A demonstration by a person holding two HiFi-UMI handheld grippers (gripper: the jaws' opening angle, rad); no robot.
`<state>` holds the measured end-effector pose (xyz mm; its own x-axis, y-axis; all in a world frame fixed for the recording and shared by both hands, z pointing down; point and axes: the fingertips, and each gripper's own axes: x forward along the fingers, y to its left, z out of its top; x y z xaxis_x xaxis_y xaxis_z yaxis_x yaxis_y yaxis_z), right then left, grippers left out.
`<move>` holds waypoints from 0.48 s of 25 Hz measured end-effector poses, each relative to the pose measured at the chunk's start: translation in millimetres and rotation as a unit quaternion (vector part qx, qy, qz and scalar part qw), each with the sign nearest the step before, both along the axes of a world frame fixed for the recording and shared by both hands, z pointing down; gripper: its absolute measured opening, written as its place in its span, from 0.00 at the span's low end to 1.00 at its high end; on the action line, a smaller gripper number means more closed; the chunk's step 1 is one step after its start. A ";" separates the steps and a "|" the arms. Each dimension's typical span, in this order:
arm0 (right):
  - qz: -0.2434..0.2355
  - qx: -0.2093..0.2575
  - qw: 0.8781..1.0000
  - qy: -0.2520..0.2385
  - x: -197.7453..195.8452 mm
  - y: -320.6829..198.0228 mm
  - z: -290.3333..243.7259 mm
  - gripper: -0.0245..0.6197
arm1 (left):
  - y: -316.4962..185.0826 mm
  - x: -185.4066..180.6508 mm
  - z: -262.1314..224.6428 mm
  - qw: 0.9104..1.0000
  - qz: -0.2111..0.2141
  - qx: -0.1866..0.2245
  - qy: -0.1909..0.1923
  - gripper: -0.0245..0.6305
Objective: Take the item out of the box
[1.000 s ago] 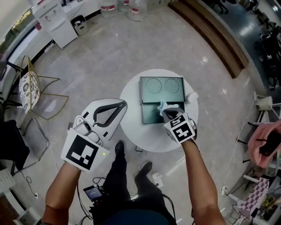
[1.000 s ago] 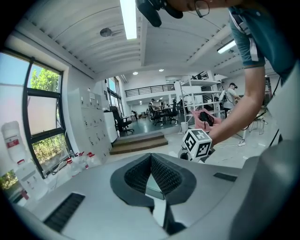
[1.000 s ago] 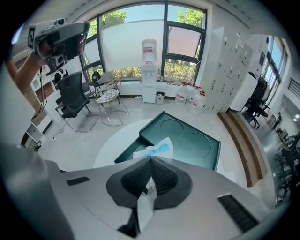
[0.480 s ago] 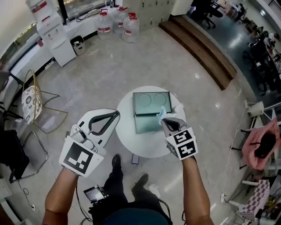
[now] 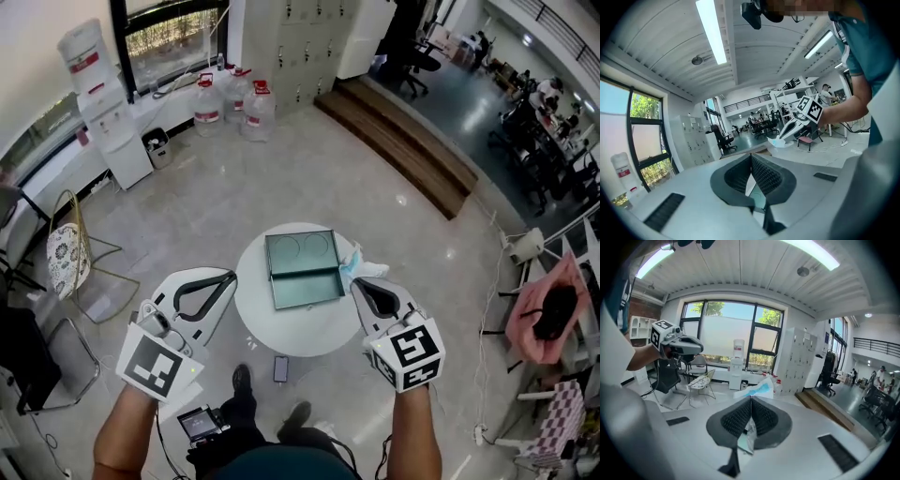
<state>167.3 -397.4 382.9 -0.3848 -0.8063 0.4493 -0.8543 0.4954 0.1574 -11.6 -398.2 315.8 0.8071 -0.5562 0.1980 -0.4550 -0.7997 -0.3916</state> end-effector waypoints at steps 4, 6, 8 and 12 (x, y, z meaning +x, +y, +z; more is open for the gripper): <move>0.001 0.041 0.999 -0.009 7.0 37.9 -52.0 0.10 | 33.3 7.3 -33.0 1.000 0.008 0.021 0.002 0.07; -0.002 0.057 0.998 -0.013 8.4 54.2 -74.8 0.10 | 46.4 9.3 -47.8 1.000 0.010 0.028 0.004 0.07; -0.010 0.072 0.997 -0.016 6.0 68.8 -98.3 0.10 | 56.0 8.8 -63.2 0.999 0.011 0.036 0.009 0.07; -0.022 0.103 0.994 -0.029 0.1 99.0 -138.8 0.10 | 75.2 5.9 -86.5 0.999 0.013 0.049 0.018 0.07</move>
